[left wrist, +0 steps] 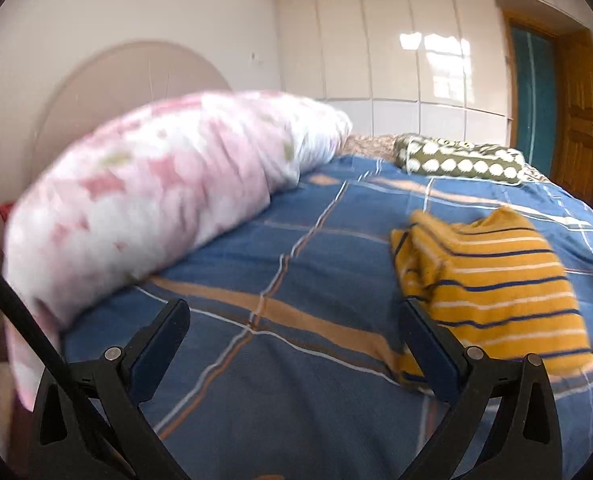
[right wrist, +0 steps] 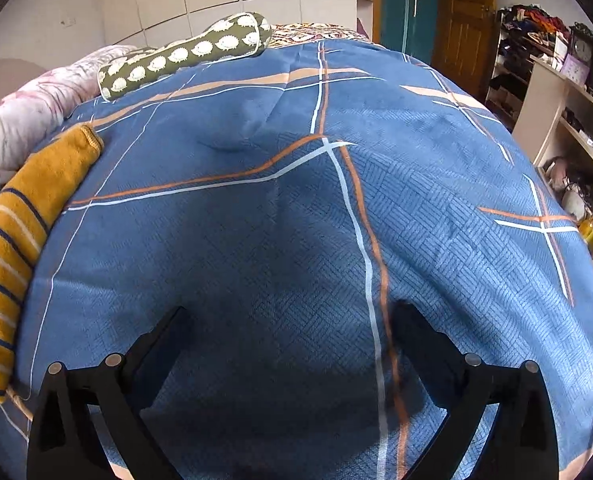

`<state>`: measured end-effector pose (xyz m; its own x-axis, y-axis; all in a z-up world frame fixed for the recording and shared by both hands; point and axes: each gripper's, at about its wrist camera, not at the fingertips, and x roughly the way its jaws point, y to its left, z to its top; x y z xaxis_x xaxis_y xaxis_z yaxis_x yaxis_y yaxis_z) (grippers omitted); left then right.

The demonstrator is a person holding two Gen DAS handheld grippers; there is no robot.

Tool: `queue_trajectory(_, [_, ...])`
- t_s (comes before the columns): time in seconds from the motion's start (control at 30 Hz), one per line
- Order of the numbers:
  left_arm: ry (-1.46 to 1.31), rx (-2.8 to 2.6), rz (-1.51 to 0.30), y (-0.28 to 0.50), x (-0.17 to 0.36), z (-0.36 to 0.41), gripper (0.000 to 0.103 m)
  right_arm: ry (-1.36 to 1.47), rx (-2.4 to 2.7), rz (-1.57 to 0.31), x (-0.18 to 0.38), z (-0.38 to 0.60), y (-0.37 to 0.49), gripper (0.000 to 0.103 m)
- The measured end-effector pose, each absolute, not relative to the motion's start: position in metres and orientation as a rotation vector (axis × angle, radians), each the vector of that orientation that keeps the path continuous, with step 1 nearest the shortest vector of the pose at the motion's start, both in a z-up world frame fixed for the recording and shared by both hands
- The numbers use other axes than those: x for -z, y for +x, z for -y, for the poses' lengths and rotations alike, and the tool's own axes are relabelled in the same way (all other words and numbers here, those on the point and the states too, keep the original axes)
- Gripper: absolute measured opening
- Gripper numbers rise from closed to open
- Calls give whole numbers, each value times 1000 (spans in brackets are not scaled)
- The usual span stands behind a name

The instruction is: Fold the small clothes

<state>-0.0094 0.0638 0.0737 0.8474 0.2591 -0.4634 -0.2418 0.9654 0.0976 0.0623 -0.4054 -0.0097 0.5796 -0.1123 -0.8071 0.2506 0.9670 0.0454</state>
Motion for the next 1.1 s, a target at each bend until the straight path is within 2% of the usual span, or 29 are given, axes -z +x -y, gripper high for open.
queue_trajectory(0.13, [34,-223,-474,-36,-97,-55,103,164,218,-929,10,404,63,103])
queue_trajectory(0.33, [-33,-125,-565,-60,-110,-41,103,181,242,-919,10,404,54,103])
queue_trajectory(0.8, [117,-27,-698,-73,-91,22,103,206,244,-894,9,405,48,103])
queue_trajectory(1.1, [133,-24,-746,-67,-81,21,103,196,248,-896,9,405,49,103])
